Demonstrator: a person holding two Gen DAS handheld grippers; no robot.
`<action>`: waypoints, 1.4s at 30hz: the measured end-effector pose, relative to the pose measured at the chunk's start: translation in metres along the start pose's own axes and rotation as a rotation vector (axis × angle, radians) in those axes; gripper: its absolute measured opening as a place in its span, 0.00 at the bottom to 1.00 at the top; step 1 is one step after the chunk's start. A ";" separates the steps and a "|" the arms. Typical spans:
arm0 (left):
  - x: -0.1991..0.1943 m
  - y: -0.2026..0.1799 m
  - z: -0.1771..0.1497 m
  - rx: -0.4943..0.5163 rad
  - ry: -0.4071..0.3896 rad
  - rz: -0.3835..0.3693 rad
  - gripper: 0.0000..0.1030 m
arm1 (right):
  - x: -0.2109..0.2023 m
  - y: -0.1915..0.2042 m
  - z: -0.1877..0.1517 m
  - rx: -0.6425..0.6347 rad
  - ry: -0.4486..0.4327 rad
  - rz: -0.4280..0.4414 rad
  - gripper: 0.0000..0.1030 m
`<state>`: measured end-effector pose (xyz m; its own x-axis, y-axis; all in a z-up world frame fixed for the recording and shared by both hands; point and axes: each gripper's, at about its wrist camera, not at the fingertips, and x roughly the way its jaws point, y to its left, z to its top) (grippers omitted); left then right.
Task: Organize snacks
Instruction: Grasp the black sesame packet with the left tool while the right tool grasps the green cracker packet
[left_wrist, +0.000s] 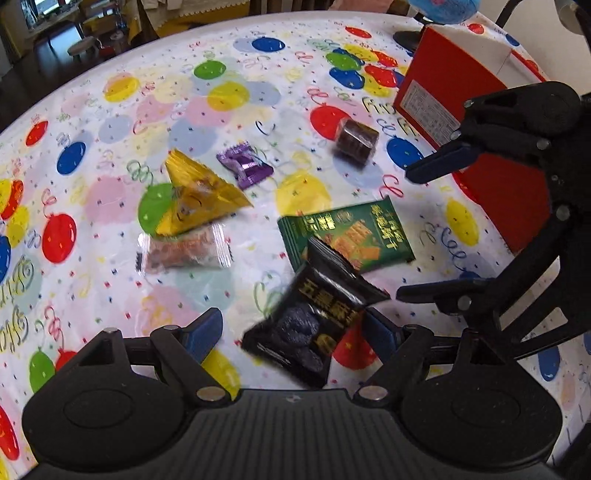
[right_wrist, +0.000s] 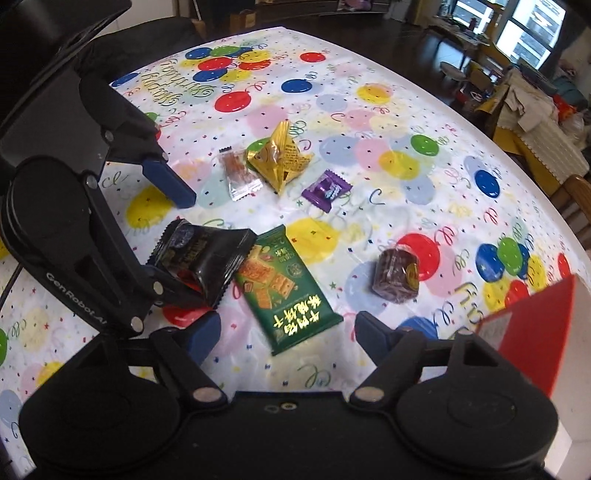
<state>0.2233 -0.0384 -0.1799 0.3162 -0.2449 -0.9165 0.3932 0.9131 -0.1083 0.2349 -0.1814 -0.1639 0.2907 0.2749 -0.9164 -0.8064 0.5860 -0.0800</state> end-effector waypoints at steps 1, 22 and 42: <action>0.000 0.000 0.001 0.002 -0.001 0.001 0.80 | 0.001 -0.001 0.001 -0.007 -0.003 0.010 0.74; -0.012 0.027 -0.003 -0.187 -0.041 0.029 0.35 | 0.029 -0.008 0.017 0.112 0.025 0.037 0.57; -0.040 0.027 -0.032 -0.303 -0.063 0.054 0.32 | -0.007 0.021 -0.006 0.398 -0.076 -0.022 0.44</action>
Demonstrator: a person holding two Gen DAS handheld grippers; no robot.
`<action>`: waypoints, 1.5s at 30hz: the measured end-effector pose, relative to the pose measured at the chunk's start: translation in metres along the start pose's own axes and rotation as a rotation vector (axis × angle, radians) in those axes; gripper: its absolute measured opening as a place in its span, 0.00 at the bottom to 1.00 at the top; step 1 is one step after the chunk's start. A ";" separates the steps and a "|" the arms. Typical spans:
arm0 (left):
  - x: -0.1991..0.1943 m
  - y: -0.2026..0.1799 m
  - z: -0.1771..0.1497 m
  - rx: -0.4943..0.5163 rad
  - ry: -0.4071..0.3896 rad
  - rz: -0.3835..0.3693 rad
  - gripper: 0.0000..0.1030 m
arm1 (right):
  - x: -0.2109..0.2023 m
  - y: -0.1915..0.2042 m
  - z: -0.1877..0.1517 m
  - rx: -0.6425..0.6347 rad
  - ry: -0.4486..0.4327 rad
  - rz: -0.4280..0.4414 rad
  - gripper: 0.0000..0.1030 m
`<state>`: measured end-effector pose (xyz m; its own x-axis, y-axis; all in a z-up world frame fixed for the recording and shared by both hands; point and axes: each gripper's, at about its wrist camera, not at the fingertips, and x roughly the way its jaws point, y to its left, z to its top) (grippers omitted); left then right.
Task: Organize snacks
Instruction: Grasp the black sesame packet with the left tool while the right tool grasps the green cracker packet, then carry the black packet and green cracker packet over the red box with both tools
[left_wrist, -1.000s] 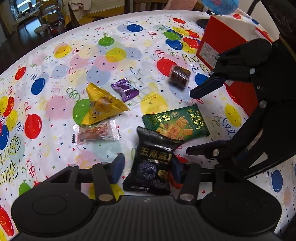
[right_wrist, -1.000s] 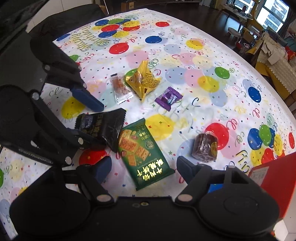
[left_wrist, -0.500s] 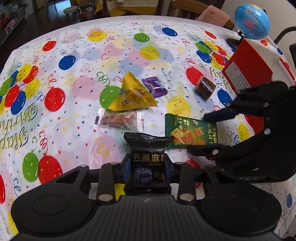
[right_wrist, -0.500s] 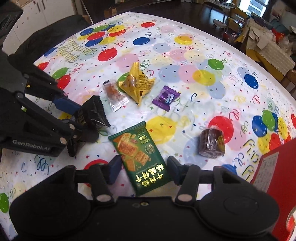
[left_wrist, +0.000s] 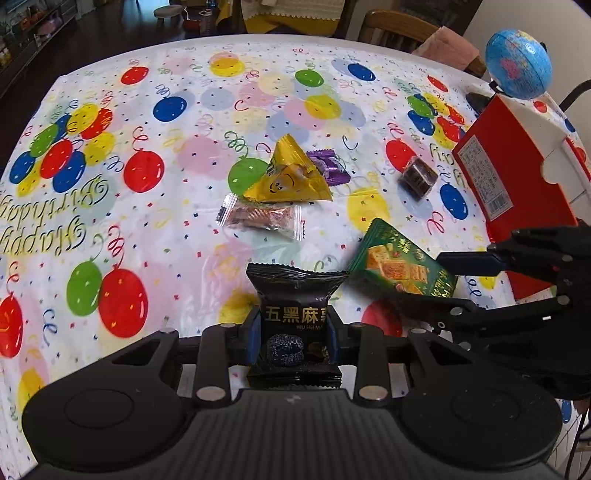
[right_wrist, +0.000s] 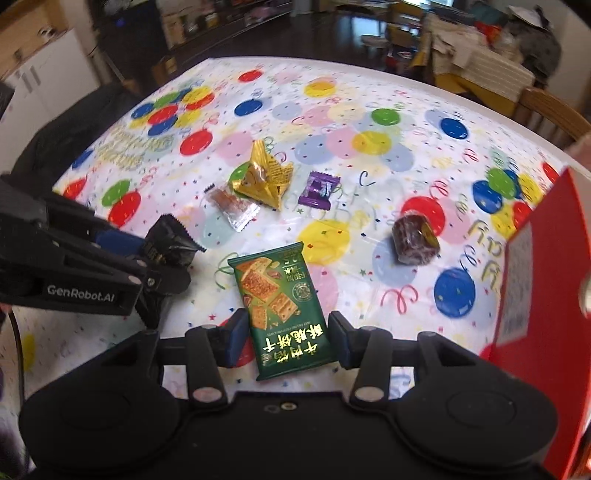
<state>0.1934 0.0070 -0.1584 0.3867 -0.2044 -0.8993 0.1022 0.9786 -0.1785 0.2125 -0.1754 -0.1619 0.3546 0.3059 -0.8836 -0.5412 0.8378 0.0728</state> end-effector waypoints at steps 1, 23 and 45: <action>-0.004 0.000 -0.002 -0.001 -0.005 -0.001 0.32 | -0.004 0.002 -0.002 0.010 -0.009 -0.006 0.44; -0.112 -0.038 -0.029 0.089 -0.187 -0.018 0.32 | -0.135 0.044 -0.040 0.208 -0.229 -0.165 0.44; -0.124 -0.189 0.008 0.189 -0.268 -0.017 0.32 | -0.218 -0.069 -0.079 0.284 -0.339 -0.238 0.44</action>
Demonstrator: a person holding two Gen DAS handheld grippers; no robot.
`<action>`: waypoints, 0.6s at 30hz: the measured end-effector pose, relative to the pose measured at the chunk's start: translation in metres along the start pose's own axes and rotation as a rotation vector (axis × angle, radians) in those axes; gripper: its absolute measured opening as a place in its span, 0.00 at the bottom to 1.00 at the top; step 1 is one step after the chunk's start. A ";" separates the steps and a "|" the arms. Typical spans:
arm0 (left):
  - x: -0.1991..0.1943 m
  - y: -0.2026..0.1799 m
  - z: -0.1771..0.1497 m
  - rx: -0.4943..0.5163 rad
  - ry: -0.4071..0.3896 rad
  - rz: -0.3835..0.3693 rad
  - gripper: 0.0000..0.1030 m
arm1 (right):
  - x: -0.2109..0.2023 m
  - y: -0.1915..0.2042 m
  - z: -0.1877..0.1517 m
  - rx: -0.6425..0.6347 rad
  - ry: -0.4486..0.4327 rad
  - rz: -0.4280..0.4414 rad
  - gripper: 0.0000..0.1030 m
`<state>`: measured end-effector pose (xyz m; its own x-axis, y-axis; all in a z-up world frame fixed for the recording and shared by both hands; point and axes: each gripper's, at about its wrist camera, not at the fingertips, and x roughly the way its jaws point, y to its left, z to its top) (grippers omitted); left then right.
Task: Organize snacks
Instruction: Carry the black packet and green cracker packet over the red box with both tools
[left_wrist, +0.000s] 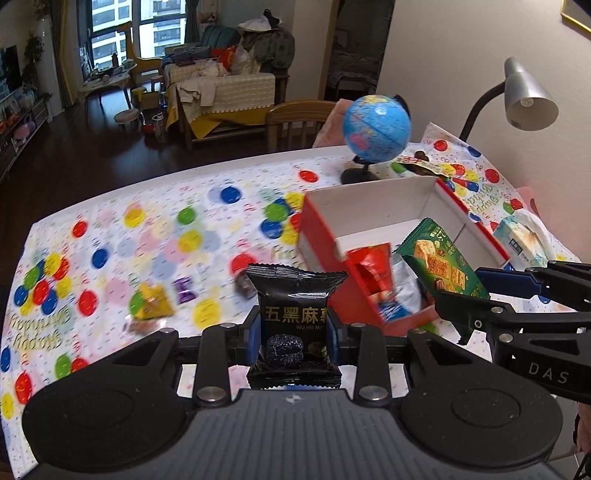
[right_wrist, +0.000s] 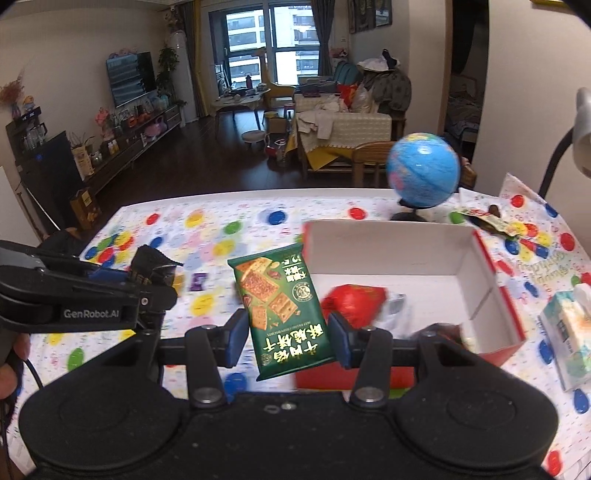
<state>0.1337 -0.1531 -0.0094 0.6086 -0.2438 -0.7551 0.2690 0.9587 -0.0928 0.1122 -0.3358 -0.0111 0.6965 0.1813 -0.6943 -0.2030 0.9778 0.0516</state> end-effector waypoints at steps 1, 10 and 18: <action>0.004 -0.008 0.003 0.005 0.002 0.003 0.32 | 0.001 -0.009 0.000 0.003 0.001 -0.002 0.44; 0.046 -0.067 0.030 0.045 0.040 0.019 0.32 | 0.014 -0.085 0.001 0.046 -0.004 -0.032 0.44; 0.086 -0.102 0.048 0.084 0.074 0.037 0.32 | 0.038 -0.133 0.000 0.072 0.023 -0.082 0.44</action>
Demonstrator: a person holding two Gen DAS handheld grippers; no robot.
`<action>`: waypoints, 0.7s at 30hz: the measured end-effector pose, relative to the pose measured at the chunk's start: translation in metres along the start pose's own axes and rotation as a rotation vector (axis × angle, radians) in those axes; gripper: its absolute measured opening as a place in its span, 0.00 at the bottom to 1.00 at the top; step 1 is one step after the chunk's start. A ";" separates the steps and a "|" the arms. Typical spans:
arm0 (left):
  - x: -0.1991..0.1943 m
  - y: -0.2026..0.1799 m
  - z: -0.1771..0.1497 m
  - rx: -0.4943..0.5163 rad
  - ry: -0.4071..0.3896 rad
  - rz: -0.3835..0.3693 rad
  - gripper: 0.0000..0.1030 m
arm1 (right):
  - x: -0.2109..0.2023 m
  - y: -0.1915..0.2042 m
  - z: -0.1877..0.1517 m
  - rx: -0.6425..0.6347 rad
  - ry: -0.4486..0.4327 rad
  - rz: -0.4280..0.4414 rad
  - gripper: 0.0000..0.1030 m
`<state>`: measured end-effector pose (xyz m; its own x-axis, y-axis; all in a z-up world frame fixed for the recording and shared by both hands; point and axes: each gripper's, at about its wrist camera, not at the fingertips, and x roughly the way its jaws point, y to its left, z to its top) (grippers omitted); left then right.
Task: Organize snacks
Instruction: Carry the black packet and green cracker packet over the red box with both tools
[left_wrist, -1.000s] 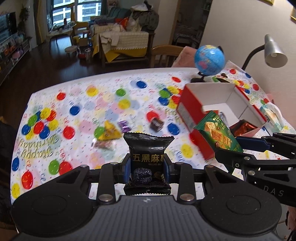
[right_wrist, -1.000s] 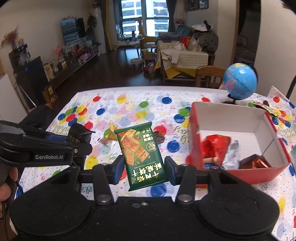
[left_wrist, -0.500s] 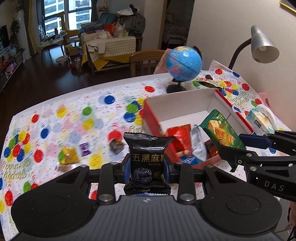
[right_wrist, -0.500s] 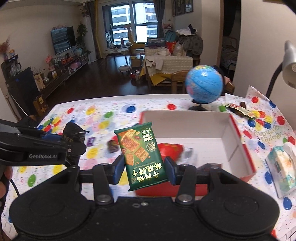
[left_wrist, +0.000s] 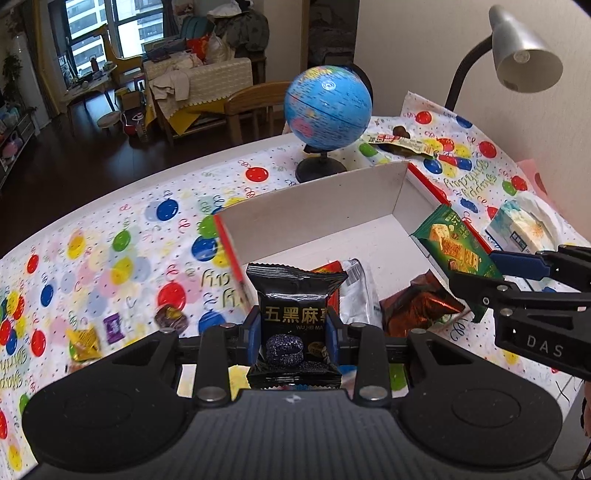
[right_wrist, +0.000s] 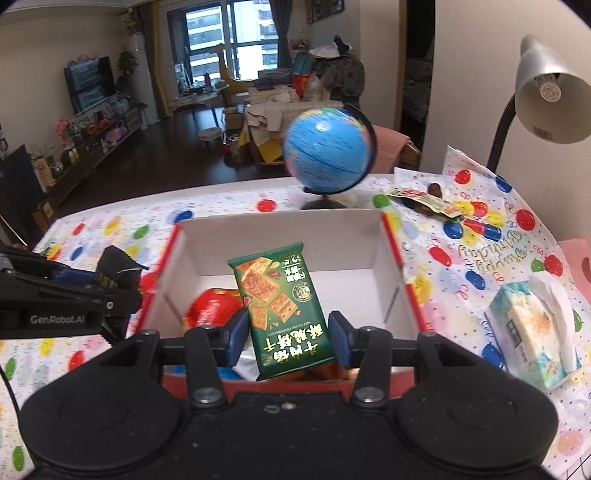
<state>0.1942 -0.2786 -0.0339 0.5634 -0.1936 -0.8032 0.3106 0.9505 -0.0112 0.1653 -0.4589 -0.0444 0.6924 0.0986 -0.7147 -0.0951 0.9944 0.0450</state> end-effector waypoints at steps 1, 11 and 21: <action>0.005 -0.002 0.003 -0.002 0.004 0.001 0.32 | 0.004 -0.005 0.001 0.003 0.003 -0.006 0.44; 0.057 -0.014 0.028 0.015 0.057 0.033 0.32 | 0.055 -0.031 0.017 -0.007 0.062 -0.048 0.42; 0.109 -0.013 0.046 0.038 0.125 0.070 0.32 | 0.097 -0.042 0.016 -0.015 0.152 -0.025 0.26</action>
<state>0.2868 -0.3236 -0.0939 0.4853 -0.0928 -0.8694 0.3038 0.9503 0.0682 0.2477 -0.4904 -0.1048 0.5788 0.0663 -0.8128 -0.0911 0.9957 0.0163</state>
